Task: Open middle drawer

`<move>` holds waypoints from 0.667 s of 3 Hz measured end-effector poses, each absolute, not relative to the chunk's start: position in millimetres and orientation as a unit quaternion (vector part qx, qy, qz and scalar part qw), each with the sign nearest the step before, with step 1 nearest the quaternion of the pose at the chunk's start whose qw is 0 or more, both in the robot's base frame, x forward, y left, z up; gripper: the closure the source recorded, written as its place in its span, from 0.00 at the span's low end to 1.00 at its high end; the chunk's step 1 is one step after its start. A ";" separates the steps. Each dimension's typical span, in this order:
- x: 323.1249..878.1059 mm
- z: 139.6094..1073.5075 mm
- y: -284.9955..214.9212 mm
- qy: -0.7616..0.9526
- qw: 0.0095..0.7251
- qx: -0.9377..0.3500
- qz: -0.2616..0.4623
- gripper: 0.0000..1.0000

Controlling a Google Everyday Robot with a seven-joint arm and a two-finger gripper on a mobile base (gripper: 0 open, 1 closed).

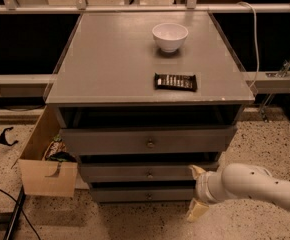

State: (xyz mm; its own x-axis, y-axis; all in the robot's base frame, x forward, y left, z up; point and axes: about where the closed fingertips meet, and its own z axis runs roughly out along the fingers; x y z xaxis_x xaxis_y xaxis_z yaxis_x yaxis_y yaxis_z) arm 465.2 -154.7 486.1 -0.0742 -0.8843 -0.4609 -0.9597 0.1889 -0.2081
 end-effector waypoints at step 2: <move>491.5 463.5 -150.1 0.700 0.286 -0.649 0.084 0.00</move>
Offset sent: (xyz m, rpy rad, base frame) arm 0.0434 0.0089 -0.0315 0.0814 -0.0967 0.0981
